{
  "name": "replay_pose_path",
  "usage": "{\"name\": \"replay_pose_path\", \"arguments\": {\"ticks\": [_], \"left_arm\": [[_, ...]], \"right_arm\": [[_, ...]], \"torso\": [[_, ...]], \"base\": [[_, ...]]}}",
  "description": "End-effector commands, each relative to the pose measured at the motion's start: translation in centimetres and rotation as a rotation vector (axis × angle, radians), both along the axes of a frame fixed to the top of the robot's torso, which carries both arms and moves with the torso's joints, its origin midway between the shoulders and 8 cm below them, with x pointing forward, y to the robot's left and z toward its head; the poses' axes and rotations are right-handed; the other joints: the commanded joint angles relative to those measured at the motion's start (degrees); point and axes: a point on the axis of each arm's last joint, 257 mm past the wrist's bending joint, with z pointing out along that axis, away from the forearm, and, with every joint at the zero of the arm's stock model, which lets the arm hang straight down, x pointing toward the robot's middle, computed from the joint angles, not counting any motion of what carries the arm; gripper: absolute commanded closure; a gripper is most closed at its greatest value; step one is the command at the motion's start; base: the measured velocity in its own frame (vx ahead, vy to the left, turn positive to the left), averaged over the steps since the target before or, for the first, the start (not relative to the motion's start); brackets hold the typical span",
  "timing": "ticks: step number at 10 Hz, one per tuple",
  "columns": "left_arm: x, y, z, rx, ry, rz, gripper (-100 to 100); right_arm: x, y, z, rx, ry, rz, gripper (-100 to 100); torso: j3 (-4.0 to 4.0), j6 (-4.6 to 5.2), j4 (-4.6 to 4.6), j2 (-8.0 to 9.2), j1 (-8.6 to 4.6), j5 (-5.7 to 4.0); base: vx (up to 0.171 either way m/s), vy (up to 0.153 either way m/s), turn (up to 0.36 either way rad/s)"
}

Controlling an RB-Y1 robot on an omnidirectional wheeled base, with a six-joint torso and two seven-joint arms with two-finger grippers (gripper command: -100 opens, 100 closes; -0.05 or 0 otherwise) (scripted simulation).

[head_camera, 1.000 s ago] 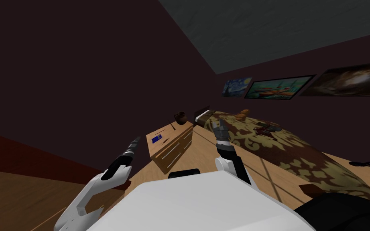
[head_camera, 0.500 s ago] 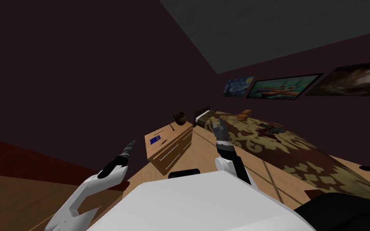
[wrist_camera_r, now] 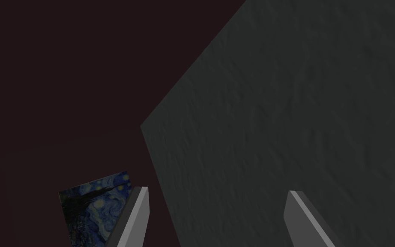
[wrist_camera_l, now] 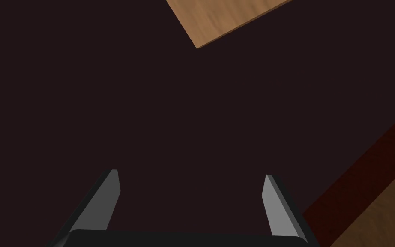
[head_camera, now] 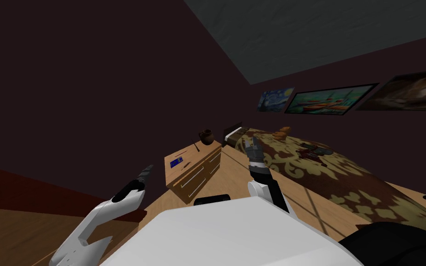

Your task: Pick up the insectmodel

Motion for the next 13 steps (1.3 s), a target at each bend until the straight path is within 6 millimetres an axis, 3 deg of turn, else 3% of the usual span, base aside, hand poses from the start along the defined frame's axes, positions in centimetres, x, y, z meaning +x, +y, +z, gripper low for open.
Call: {"name": "replay_pose_path", "arguments": {"ticks": [1,7,13], "left_arm": [[-0.8,1.3,-1.0,-0.034,0.031,0.049,-100],[-3.7,4.0,-4.5,-0.170,0.128,0.208,-100],[-6.2,4.5,-7.3,-0.291,0.211,0.328,-100]], "right_arm": [[0.0,0.0,0.0,0.000,0.000,0.000,0],[0.0,0.0,0.0,0.000,0.000,0.000,0],[0.0,0.0,0.0,0.000,0.000,0.000,0]], "torso": [[0.00,0.00,0.00,0.00,0.00,0.00],[-0.06,0.00,-0.02,-0.11,-0.13,-0.03],[-0.01,0.01,0.00,-0.03,-0.03,0.00]], "base": [[0.050,-0.047,0.007],[0.058,-0.072,0.001],[0.053,-0.056,-0.010]]}}
